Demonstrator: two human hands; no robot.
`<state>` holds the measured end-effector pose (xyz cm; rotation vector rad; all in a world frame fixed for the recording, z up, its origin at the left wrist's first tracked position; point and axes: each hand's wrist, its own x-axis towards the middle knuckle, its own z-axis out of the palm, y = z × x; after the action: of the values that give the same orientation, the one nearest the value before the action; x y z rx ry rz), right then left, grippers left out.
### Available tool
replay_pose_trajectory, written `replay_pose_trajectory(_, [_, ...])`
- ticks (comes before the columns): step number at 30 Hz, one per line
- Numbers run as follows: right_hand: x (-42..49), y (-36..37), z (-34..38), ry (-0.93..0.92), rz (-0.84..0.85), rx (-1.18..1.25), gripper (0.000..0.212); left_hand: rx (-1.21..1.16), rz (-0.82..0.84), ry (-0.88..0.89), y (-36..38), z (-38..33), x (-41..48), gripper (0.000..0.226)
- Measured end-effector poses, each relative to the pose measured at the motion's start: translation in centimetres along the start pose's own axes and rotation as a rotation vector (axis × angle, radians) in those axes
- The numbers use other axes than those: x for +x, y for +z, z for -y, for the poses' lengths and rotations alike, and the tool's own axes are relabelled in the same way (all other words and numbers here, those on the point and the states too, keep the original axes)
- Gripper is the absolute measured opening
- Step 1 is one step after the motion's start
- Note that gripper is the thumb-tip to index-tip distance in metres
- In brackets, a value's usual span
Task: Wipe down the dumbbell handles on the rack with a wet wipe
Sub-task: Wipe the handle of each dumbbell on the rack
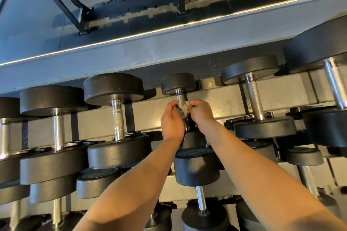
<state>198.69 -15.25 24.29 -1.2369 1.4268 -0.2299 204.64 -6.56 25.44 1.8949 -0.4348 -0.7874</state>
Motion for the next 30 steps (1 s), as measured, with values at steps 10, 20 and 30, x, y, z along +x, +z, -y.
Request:
replay_pose_trajectory(10, [-2.2, -1.2, -1.9, -0.016, 0.208, -0.476, 0.026, -0.194, 0.065, -0.170, -1.6, 2.4, -1.4, 0.037])
replay_pose_trajectory(20, [-3.5, -0.6, -1.3, 0.079, 0.260, -0.371, 0.072, -0.094, 0.042, -0.201, -2.1, 4.0, -3.2, 0.034])
replay_pose_trajectory(30, [-4.4, 0.1, -0.4, 0.043, 0.049, -0.552, 0.040, -0.013, 0.025, -0.171, -1.9, 4.1, -3.0, 0.030])
